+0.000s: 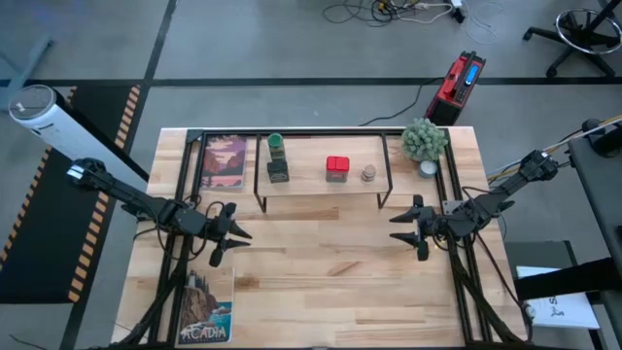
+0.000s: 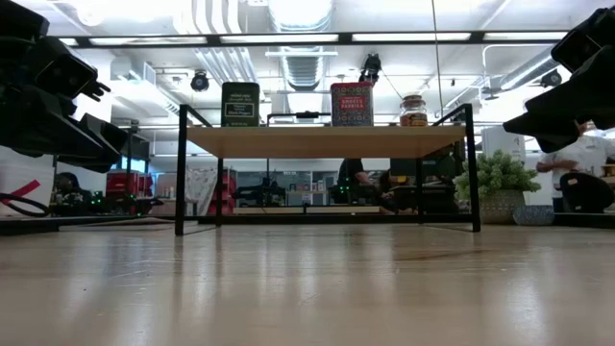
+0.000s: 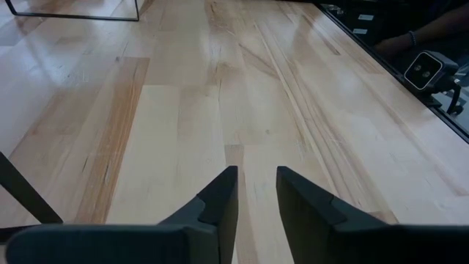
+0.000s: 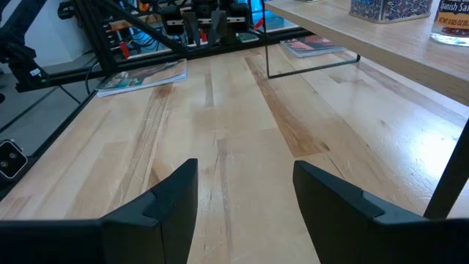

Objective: Shelf spices
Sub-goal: Return to Home Position

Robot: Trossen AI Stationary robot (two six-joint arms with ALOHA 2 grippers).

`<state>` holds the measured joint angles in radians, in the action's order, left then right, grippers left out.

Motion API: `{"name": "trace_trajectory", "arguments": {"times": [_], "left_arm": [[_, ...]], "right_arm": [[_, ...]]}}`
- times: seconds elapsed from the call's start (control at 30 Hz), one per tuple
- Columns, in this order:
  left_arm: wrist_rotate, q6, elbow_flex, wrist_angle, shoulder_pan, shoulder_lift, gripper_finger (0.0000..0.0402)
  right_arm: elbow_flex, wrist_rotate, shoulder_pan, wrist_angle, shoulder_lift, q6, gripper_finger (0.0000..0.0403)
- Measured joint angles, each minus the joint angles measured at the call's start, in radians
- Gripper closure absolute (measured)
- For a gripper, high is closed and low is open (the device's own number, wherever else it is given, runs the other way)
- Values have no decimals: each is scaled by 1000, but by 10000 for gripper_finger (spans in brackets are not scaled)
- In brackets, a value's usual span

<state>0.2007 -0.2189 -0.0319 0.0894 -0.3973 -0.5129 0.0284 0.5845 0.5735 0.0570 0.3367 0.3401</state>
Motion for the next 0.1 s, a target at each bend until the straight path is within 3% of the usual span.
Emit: {"name": "trace_trajectory", "arguments": {"times": [0.1], "left_arm": [[0, 0, 0, 0, 0, 0, 315]], "right_arm": [[0, 0, 0, 0, 0, 0, 204]]}}
